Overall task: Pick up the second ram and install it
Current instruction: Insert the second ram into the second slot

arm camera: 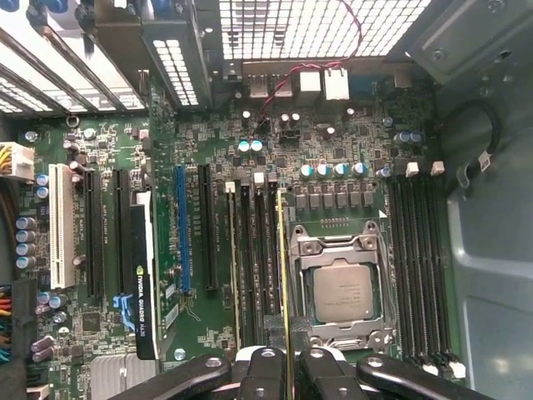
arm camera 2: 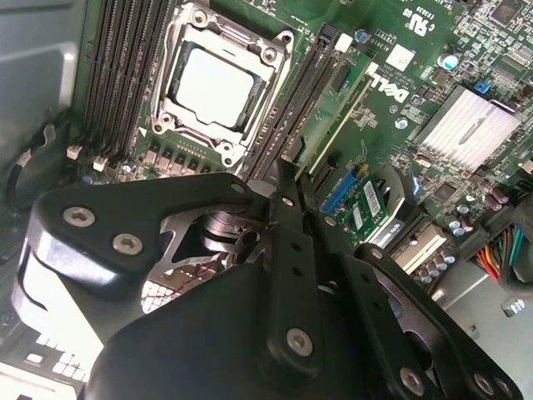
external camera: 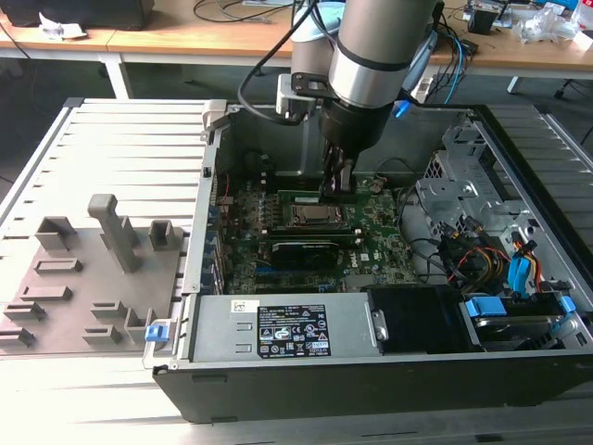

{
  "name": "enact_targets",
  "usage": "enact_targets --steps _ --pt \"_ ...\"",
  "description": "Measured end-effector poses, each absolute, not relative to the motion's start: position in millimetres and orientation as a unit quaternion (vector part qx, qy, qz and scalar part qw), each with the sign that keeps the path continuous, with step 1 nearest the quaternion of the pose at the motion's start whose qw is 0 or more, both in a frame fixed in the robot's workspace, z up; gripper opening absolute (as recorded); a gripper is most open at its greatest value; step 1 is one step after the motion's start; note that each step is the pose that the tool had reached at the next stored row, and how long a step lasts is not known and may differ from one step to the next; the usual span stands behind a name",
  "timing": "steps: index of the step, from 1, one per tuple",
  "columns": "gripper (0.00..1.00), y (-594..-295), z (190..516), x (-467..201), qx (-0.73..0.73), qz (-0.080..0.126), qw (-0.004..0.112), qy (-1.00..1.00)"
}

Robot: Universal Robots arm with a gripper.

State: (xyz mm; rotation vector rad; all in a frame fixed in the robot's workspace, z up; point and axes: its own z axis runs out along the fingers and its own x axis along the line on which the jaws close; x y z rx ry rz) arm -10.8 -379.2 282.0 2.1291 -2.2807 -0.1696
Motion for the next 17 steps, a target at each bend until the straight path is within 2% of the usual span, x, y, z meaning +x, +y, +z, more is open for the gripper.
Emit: enact_targets --steps 17 --pt "0.14 -378.1 258.8 -14.5 0.681 -0.054 0.008 -0.73"
